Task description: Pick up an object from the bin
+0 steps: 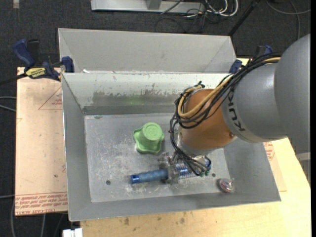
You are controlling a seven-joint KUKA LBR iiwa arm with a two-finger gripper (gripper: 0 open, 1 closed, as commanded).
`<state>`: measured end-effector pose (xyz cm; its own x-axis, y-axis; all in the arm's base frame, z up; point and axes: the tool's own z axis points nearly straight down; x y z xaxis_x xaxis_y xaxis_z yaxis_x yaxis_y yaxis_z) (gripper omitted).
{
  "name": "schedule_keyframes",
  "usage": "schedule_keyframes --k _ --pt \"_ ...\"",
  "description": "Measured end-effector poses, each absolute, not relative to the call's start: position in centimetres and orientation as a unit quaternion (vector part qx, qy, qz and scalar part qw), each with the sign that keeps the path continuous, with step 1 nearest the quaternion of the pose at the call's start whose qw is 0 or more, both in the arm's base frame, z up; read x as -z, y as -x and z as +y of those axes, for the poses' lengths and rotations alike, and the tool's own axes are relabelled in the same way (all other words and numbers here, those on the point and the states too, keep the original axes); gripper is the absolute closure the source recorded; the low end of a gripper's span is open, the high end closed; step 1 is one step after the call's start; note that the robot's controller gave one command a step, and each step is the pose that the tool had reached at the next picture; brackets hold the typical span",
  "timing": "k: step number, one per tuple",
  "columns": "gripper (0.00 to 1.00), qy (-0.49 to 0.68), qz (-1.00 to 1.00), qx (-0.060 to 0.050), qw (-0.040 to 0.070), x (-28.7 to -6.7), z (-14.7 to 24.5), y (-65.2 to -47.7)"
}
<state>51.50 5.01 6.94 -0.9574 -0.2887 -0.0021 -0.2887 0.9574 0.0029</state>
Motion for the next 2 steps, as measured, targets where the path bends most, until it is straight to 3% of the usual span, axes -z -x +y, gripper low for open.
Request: schedule_keyframes --k 1,2 --pt "1.00 0.145 0.989 0.000 0.002 -10.8 5.1 -51.6" --pt "1.00 0.145 0.989 0.000 0.001 -13.1 5.1 -51.6"
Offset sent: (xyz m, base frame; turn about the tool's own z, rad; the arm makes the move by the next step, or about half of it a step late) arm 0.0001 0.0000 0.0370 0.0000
